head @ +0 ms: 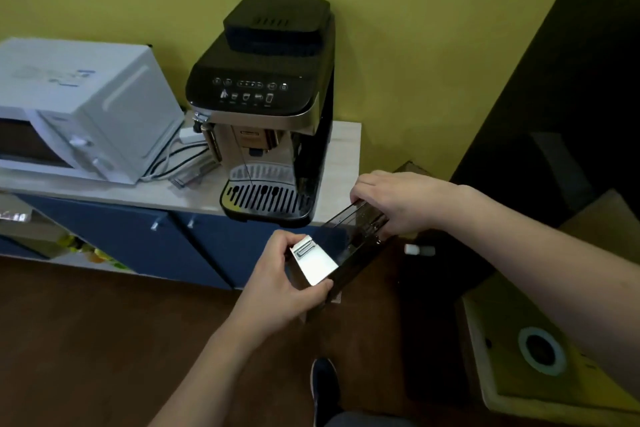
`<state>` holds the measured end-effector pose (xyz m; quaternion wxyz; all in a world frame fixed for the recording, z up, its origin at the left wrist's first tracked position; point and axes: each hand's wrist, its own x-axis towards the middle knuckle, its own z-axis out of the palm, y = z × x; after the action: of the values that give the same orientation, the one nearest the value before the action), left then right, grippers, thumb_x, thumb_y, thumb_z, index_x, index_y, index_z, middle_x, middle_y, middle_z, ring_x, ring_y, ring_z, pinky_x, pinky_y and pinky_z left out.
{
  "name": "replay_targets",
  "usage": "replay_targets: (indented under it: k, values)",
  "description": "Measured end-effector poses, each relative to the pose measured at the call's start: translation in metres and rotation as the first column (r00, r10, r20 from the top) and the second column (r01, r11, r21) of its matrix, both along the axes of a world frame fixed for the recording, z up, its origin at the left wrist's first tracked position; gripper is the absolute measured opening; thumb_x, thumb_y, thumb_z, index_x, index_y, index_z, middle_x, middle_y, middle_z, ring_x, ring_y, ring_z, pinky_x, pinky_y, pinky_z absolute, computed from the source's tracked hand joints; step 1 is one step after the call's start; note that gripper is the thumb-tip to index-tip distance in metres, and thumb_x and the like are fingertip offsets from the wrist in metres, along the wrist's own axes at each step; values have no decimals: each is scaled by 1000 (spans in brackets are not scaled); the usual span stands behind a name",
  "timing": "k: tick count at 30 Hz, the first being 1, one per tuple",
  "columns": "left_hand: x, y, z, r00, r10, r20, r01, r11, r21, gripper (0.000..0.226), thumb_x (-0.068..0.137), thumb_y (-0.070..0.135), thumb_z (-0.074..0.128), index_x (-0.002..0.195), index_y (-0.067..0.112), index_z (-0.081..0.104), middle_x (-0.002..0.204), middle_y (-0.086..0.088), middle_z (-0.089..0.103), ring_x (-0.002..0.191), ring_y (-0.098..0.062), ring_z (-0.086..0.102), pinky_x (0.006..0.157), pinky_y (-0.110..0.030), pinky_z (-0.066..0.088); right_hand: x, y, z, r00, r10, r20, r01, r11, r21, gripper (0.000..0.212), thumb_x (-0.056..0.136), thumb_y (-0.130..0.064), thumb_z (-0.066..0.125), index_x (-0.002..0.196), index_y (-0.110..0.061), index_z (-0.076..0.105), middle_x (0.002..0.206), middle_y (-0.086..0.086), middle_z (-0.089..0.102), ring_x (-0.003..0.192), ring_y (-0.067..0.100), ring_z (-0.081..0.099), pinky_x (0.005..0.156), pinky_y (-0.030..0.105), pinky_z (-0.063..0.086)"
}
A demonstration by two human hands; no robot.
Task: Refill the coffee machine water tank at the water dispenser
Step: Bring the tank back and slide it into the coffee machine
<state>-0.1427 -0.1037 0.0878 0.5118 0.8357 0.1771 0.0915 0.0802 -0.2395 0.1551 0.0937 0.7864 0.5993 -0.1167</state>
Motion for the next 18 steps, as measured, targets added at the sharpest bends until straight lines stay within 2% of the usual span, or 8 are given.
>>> replay_targets:
  k: [3,6,9,11,14,18]
  values:
    - [35,20,-1,1000,0,-15,-1,1000,-5,58,70,33,87,113,35,47,115,14,58,109,1,56,84,-7,44,35,22,7,1000,-18,1,18,1000,10,69,71,-32,81,130,-21,47,129,-2,51,121,18,46,95,33,45]
    - [71,24,0,998,60,-4,-60,998,9,61,72,31,87,115,30,44,114,14,52,106,3,53,78,-4,44,69,50,17,999,-5,36,5,1000,-4,62,74,-26,78,128,-23,48,128,-3,52,119,18,48,93,34,47]
    - [104,10,-4,986,166,12,-165,986,-6,63,70,34,88,111,30,40,112,11,47,105,-1,51,83,-17,50,100,77,23,992,66,105,-59,996,-66,57,78,-10,69,129,-24,48,130,-3,52,121,19,48,97,34,46]
    - [125,4,-10,981,193,29,-193,981,-6,64,70,34,88,110,29,38,111,10,43,106,-3,49,85,-17,49,119,92,23,979,124,159,-108,989,-105,61,78,-1,62,133,-23,46,136,-1,50,128,21,45,103,37,43]
    - [155,8,-17,974,225,19,-225,974,-12,65,72,32,88,112,28,36,112,8,41,108,-5,47,82,-10,44,146,109,18,953,185,239,-150,976,-155,65,81,2,58,141,-19,43,145,4,46,136,25,40,111,37,37]
    - [192,21,-32,961,271,49,-274,960,53,66,72,32,88,114,22,38,115,5,41,111,-10,48,92,-22,48,179,129,4,925,239,297,-186,963,-196,70,85,-1,60,149,-17,35,156,8,36,144,28,31,117,36,24]
